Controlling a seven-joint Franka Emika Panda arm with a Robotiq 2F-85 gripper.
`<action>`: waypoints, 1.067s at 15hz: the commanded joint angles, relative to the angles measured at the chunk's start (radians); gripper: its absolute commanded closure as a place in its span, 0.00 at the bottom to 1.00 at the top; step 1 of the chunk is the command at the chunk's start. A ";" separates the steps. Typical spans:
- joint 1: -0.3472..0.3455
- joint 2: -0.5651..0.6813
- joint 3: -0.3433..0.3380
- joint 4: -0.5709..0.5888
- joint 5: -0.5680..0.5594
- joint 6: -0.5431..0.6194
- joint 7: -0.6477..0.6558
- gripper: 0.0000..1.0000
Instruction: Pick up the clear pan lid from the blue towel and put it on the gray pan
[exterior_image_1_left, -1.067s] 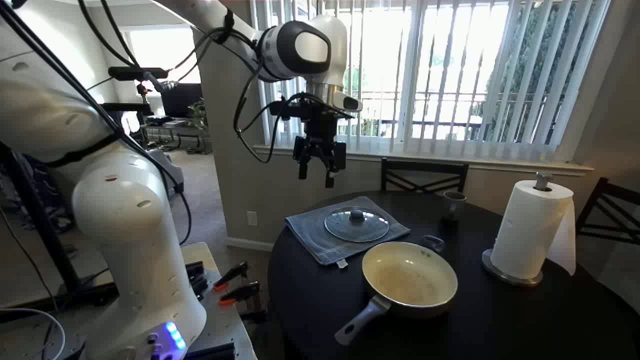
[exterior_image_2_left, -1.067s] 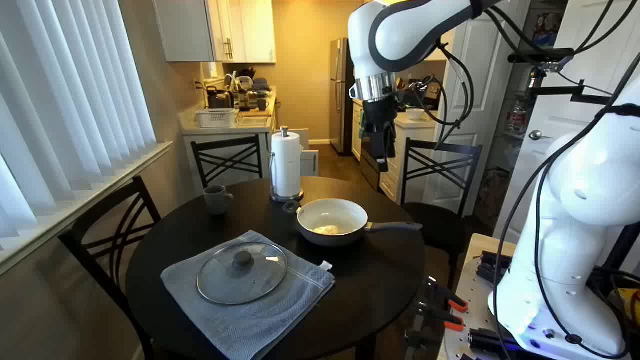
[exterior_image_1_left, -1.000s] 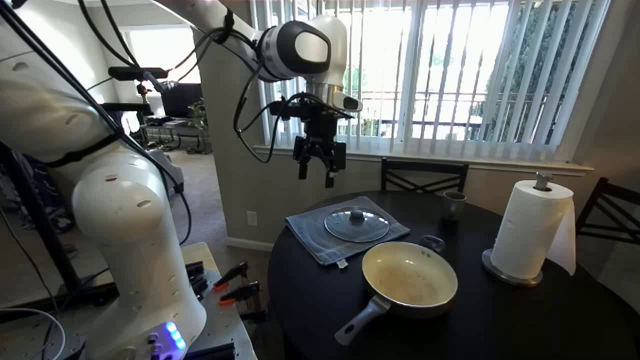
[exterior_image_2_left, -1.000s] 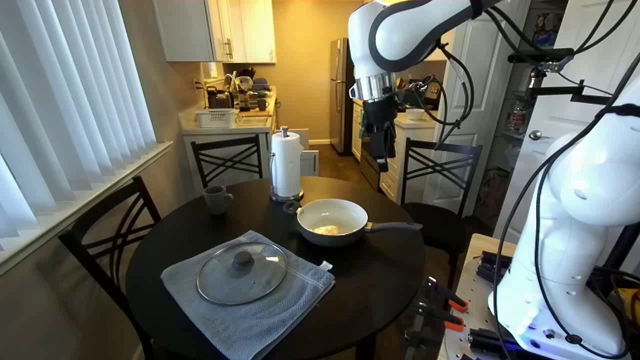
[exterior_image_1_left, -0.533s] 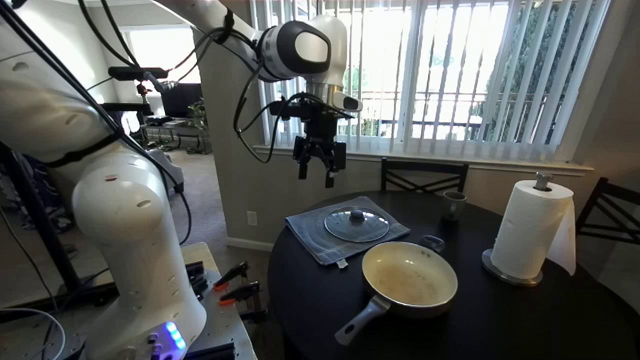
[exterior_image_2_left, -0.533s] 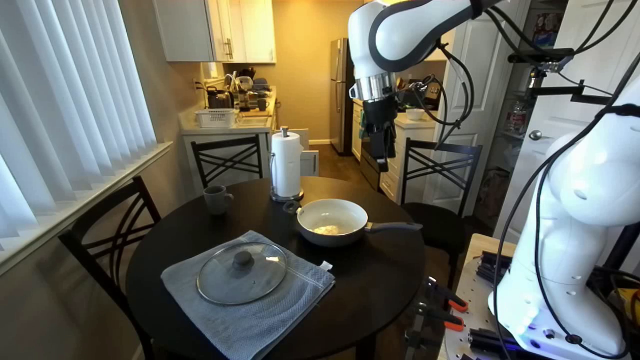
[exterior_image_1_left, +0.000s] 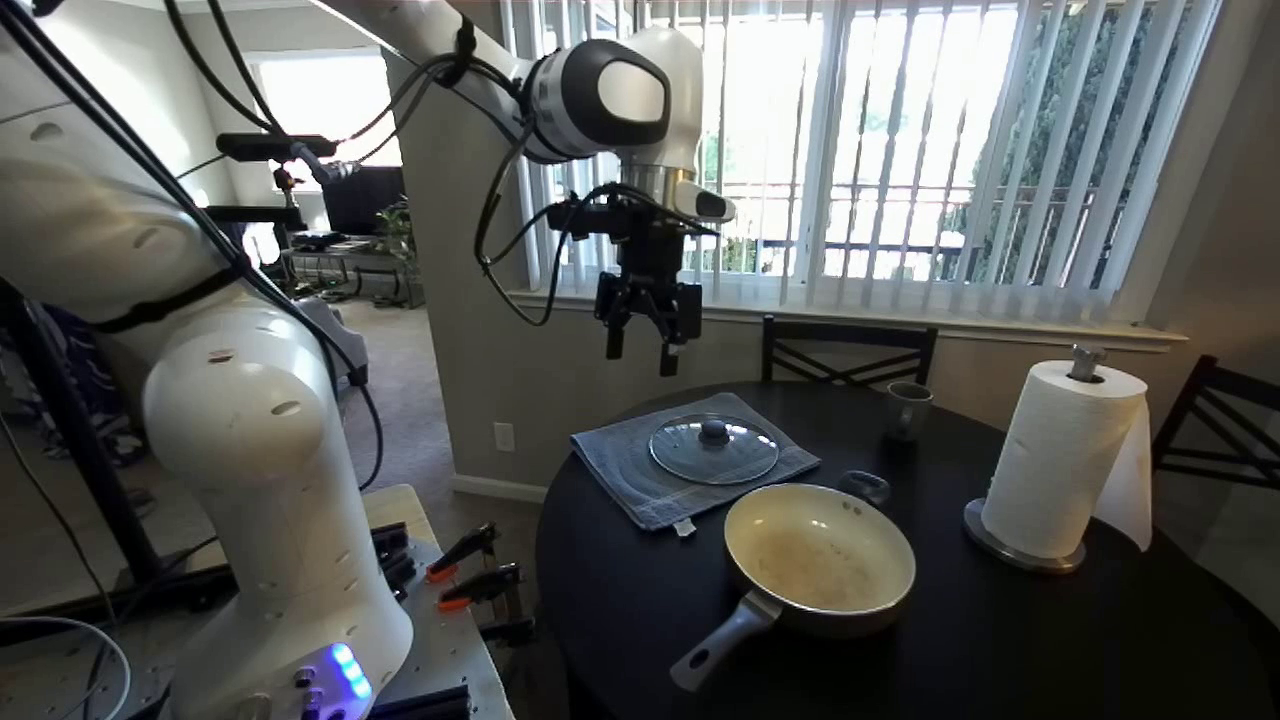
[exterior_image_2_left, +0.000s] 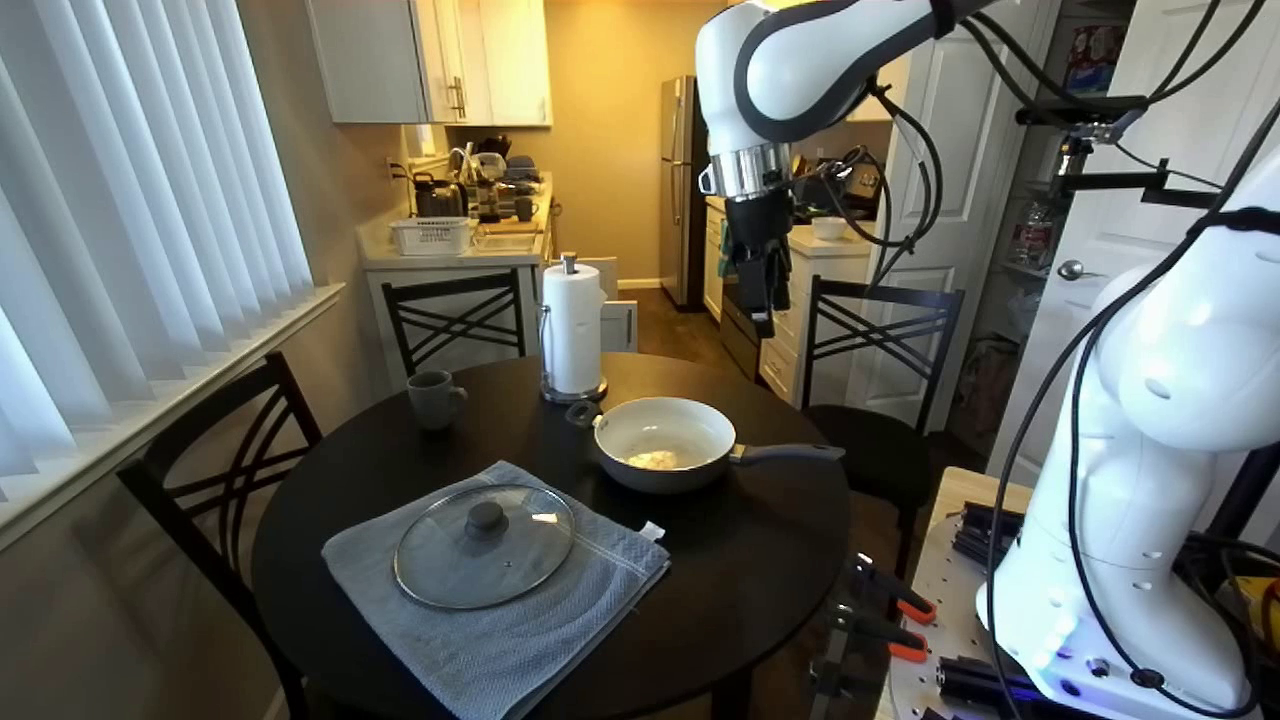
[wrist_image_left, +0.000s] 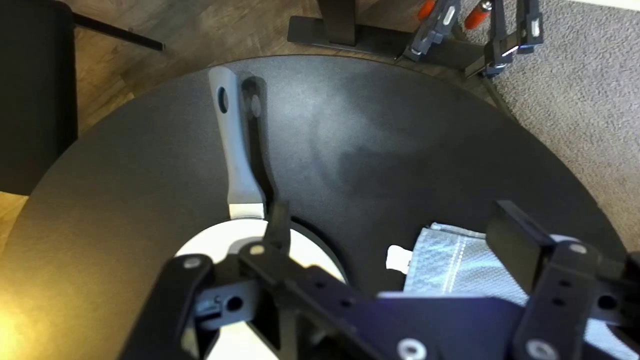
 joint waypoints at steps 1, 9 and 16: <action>-0.072 0.194 -0.051 0.208 -0.078 -0.069 -0.024 0.00; -0.210 0.557 -0.210 0.708 0.054 -0.325 -0.083 0.00; -0.193 0.489 -0.175 0.602 0.008 -0.260 -0.061 0.00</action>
